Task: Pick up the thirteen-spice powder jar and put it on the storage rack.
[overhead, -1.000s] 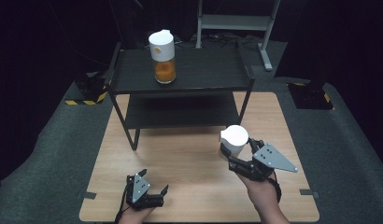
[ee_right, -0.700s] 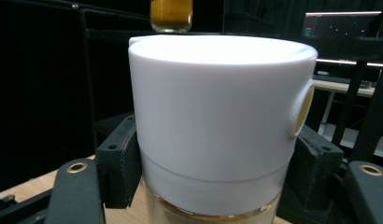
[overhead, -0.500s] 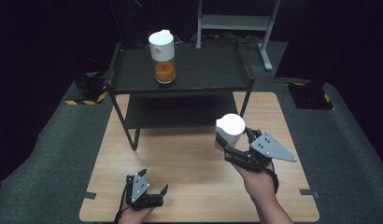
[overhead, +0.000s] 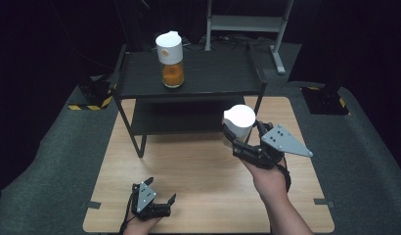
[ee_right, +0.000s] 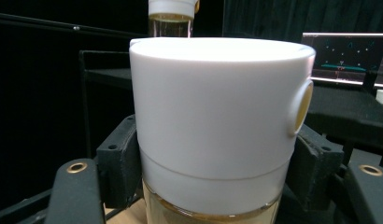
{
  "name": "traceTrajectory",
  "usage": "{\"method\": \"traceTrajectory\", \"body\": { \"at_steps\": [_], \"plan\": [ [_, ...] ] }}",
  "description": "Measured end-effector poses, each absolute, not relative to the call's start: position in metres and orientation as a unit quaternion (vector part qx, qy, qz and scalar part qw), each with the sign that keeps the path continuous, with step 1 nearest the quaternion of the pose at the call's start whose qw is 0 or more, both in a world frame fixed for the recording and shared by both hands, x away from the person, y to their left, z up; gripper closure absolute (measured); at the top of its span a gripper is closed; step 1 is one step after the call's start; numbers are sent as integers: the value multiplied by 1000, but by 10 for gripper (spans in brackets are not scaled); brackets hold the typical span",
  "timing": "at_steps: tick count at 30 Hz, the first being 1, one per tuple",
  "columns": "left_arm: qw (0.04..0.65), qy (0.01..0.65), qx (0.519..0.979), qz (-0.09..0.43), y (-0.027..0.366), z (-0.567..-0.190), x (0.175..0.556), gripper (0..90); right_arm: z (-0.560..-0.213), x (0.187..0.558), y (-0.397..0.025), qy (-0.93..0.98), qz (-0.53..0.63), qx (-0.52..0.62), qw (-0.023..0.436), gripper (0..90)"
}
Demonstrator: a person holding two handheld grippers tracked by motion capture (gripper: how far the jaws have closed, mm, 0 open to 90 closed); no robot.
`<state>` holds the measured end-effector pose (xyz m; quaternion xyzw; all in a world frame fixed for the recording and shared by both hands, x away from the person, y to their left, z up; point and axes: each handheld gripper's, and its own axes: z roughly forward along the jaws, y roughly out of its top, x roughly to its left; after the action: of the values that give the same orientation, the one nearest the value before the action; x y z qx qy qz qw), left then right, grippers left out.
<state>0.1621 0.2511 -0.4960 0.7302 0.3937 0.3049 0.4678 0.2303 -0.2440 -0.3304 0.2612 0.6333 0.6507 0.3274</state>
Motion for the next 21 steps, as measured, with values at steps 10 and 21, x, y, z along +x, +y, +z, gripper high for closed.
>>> {"method": "traceTrajectory", "body": {
  "at_steps": [10, 21],
  "plan": [
    [469, 394, 730, 303, 252, -496, 163, 7, -311, 237, -238, 626, 656, 257, 334, 303],
    [471, 393, 730, 303, 253, -496, 163, 7, -286, 247, -230, 615, 665, 254, 338, 303]
  ]
}}
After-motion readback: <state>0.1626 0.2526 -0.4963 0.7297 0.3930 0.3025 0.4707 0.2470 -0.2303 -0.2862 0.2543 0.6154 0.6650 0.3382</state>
